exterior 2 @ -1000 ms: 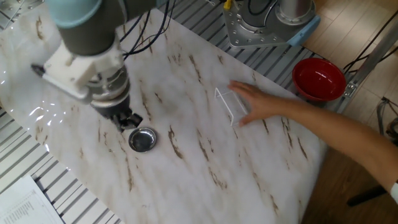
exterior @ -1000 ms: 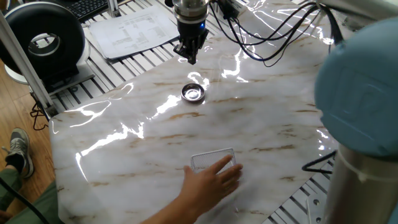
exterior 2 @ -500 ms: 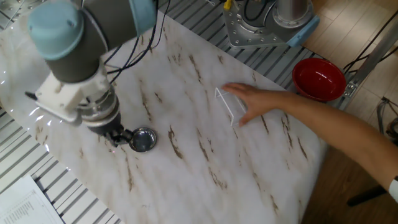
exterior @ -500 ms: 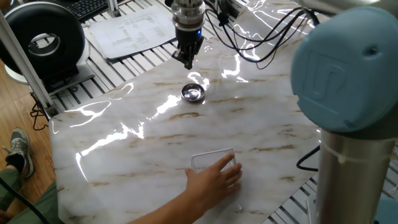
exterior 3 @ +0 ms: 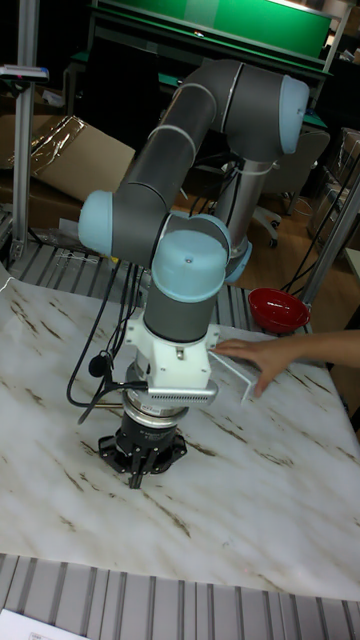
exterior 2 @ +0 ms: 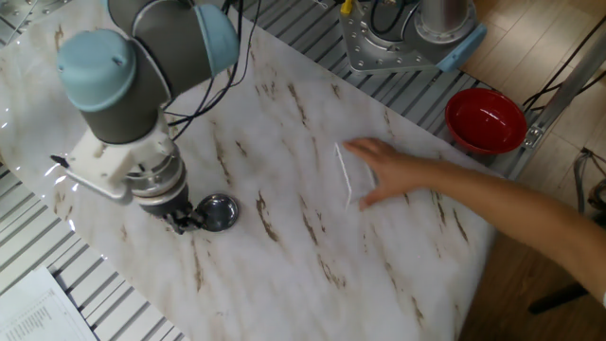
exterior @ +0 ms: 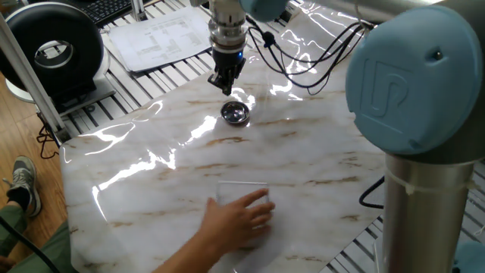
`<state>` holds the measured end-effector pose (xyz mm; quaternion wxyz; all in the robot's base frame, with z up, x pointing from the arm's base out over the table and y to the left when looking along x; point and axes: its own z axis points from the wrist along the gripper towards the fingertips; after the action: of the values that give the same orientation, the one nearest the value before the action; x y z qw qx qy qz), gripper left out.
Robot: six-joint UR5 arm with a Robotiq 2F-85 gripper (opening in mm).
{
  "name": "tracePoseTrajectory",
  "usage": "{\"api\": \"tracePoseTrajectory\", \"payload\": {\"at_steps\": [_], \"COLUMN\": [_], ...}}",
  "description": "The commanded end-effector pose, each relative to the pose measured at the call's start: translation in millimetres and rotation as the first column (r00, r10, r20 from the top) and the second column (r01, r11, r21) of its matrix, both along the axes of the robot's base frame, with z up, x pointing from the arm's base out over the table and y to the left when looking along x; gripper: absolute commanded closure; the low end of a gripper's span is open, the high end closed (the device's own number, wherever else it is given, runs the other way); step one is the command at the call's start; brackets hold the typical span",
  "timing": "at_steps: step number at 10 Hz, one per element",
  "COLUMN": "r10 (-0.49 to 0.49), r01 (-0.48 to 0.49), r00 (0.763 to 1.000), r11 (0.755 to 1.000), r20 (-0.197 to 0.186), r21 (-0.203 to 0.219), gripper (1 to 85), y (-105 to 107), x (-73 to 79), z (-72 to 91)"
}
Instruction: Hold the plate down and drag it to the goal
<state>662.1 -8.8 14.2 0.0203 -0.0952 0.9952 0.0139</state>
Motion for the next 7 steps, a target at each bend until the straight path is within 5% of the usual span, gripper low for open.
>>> {"api": "tracePoseTrajectory", "payload": {"at_steps": [1, 7], "r10": [-0.009, 0.014], "r01": [0.009, -0.014], "r00": [1.000, 1.000], "r11": [1.000, 1.000], "r20": [0.007, -0.001], "r21": [0.008, -0.005], "gripper": [84.3, 84.3], "y": [2, -17], "x": [-8.0, -33.4], "z": [-7.1, -11.5]}}
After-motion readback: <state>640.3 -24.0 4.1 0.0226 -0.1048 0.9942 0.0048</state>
